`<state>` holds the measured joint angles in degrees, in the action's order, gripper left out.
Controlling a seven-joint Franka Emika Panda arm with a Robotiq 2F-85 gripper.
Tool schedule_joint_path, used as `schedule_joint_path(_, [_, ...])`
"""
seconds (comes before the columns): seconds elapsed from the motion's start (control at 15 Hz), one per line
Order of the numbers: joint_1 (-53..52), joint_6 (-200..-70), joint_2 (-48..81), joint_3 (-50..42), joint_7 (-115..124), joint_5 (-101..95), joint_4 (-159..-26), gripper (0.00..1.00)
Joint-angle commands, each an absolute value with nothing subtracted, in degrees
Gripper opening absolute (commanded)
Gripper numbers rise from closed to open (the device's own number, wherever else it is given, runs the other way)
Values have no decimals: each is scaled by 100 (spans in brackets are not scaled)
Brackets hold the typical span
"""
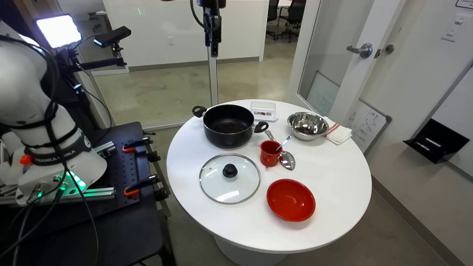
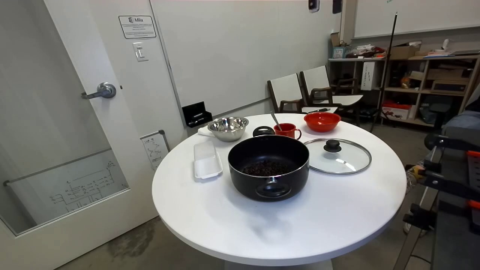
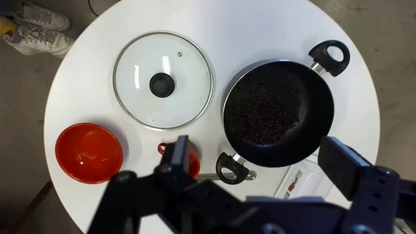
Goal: Take the spoon out of the bowl
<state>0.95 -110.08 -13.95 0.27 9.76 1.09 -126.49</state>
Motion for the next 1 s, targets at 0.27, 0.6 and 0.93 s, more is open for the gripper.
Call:
schedule_joint_path(0.27, [80,-11536,910,5,2345,49,-11259,100])
schedule_joint_path(0.6, [-131,-11741,1722,-225,3579,-433,-10660,100])
schedule_joint_path(0.93, [-172,-11886,2263,-518,4767,-281,-10225,100])
